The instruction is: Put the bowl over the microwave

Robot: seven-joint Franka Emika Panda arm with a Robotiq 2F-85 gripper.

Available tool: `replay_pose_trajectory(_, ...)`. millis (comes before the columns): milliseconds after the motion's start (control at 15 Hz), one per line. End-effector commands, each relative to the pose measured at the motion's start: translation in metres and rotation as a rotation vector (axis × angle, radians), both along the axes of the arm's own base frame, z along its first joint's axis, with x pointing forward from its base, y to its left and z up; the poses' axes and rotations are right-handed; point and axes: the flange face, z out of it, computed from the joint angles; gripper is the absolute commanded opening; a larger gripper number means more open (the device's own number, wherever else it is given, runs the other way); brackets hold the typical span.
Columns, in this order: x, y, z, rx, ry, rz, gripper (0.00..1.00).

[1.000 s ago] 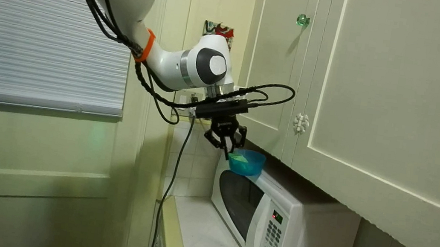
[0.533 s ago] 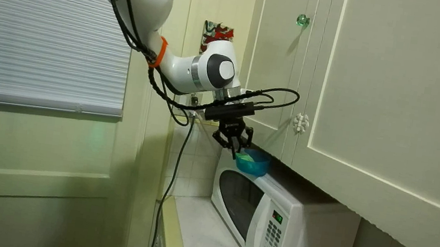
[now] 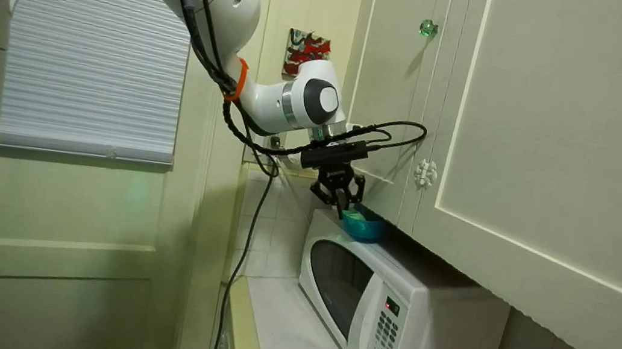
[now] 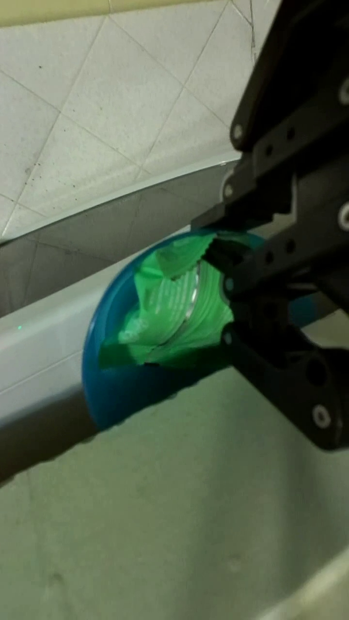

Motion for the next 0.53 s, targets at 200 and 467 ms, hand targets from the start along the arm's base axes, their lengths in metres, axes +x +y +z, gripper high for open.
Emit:
replay_pose_trajectory(200,0.0130,0.0054,-0.0010,-0.027,-0.008,-0.003,0.40)
replay_pose_trajectory(467,0.0088,0.0069,0.0023,-0.031,-0.014,-0.001,0.71)
